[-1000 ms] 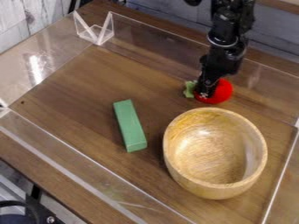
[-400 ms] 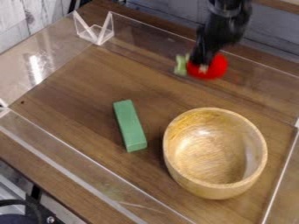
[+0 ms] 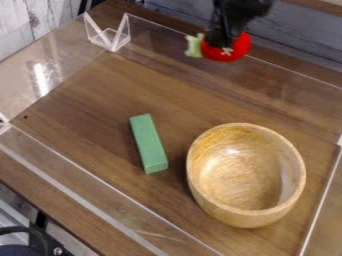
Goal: Move the red object to the left side of the table
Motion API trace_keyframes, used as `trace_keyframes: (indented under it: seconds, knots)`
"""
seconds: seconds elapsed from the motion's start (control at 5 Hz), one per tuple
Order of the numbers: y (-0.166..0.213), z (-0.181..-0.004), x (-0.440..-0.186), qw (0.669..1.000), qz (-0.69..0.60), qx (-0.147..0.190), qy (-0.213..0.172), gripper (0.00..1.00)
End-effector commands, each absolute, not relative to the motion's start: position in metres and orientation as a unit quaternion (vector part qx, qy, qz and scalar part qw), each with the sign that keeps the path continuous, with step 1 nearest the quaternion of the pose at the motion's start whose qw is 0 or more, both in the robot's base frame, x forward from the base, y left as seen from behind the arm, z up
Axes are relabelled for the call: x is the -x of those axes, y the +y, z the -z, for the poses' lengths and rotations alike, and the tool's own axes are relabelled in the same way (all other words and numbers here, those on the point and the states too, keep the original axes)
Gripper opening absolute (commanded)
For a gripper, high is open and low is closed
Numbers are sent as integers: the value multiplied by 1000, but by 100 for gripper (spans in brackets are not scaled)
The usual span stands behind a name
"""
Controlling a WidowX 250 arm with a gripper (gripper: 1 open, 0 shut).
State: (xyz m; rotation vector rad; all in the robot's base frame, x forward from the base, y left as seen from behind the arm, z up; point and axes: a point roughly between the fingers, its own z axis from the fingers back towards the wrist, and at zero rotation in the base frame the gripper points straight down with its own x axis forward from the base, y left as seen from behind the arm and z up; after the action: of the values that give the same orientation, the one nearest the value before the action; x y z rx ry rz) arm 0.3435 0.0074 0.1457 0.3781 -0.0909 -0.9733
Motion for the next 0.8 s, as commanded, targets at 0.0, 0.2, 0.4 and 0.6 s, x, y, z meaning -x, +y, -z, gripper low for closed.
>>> trace_keyframes:
  seconds: [0.0,0.2,0.4,0.6]
  knots:
    - [37,-171,-338,887,410,-201,-64,0]
    - [74,-172,-328,914,346,-206,-49,0]
    - [90,-170,-329,925,315,-209,-43,0]
    - [112,-161,-329,936,281,-210,-31,0]
